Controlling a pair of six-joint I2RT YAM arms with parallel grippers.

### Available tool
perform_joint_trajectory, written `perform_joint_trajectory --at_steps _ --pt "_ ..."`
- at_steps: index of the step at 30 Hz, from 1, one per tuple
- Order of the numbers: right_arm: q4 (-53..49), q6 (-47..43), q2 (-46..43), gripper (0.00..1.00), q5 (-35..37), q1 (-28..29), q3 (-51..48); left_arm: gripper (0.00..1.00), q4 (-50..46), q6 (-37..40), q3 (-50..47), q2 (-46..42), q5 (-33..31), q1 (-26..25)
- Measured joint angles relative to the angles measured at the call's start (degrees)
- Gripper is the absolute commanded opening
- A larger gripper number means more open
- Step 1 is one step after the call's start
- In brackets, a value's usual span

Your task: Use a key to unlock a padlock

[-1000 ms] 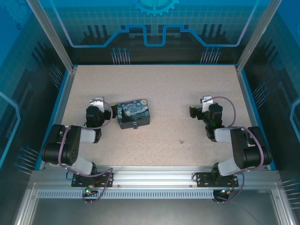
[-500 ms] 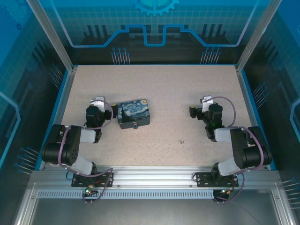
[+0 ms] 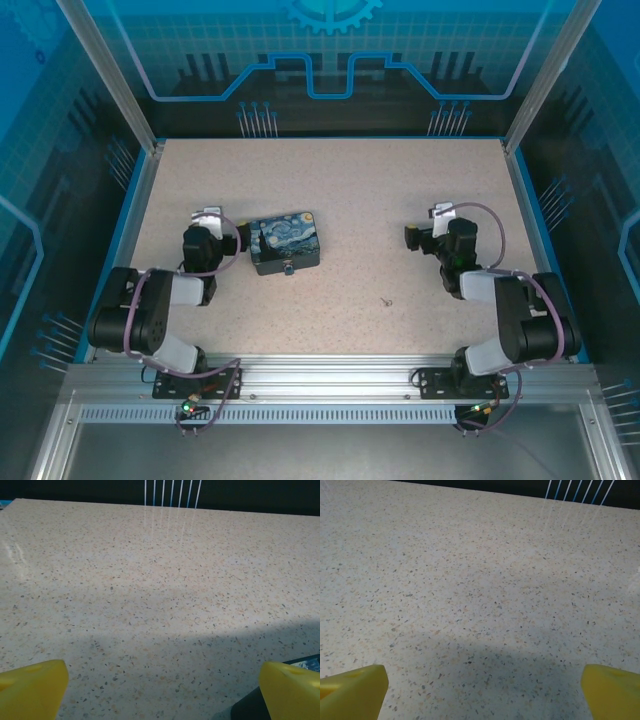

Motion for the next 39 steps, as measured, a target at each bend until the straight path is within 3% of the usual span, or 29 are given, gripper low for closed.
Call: perform_joint_trajectory --at_steps 4,10,17,22,27,39 --pt "-9.3 0.9 -9.2 1.0 -1.0 0.0 3.1 0.99 -4.1 -0.5 -1.5 -10.3 -1.3 0.0" --pt "-26.3 6.3 -22.9 0.88 -5.3 2.2 8.5 0.99 -16.8 -8.6 -0.6 -31.5 -0.3 0.0" --pt "-48.8 15.8 -29.8 0.78 -8.0 13.0 8.8 0.99 -31.5 -23.6 0.1 -48.7 8.9 -1.1" --pt "-58.3 21.9 -29.4 0.7 -9.0 17.6 5.3 0.99 -39.5 -30.2 -0.6 -51.4 14.3 -6.3" --pt "-62.0 25.7 -23.5 0.61 -8.9 19.5 4.9 0.99 -41.6 -33.4 -2.8 -50.9 15.1 -12.0" --pt "-62.4 26.6 -10.2 0.48 -7.4 25.5 8.4 0.99 -40.2 -34.1 -3.7 -48.2 15.0 -13.1"
